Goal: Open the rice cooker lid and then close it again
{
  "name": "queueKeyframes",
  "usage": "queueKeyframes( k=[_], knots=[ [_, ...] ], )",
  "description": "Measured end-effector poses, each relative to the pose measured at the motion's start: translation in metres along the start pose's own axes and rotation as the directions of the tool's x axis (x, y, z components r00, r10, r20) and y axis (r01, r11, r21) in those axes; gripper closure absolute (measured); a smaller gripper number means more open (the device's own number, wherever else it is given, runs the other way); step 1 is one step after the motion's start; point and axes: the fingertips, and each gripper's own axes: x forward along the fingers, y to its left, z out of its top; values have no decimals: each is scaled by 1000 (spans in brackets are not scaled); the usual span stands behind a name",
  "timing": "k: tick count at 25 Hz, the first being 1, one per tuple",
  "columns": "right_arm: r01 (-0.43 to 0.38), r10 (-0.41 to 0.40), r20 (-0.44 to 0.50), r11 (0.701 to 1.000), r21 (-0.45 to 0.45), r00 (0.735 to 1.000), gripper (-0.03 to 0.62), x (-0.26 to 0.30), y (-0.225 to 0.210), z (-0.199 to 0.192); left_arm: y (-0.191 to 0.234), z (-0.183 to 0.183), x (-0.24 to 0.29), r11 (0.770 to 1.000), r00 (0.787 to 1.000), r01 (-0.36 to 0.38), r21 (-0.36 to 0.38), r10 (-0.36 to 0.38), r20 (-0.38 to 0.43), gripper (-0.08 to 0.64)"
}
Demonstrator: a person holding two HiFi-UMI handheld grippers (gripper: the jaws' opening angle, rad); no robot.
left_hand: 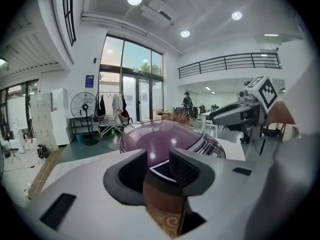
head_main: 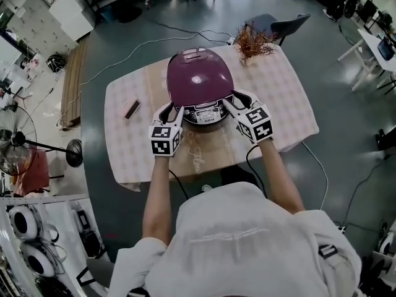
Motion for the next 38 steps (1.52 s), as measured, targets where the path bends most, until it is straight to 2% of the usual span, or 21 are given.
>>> queueKeyframes(
  k=[3,6,8,13,19,25,38],
  knots=[
    [53,-52,18,999,-9,998,469,-25,-5,2,-1,0,-20,1000,1000,-15,14,15,19,450],
    [103,-103,42,995,-1,994,536,-52,-8,6,-2,6,-46,999,998,-45,2,45,54,527],
    [125,-125,72,992,3,990,547,-68,-8,14,-4,15,-61,999,995,-54,-1,53,83,543],
    [144,-136,107,987,-70,985,555,-95,9,28,-7,27,-99,997,986,-83,-5,83,145,545],
    [168,-148,144,975,-143,978,561,-125,31,44,-18,43,-138,994,981,-96,54,85,176,545],
    [171,-136,203,971,-165,970,563,-153,54,65,-35,64,-170,989,976,-79,122,52,211,545],
    [195,-135,280,960,-201,950,565,-199,76,109,-61,121,-206,980,950,-54,191,-8,312,545]
  ],
)
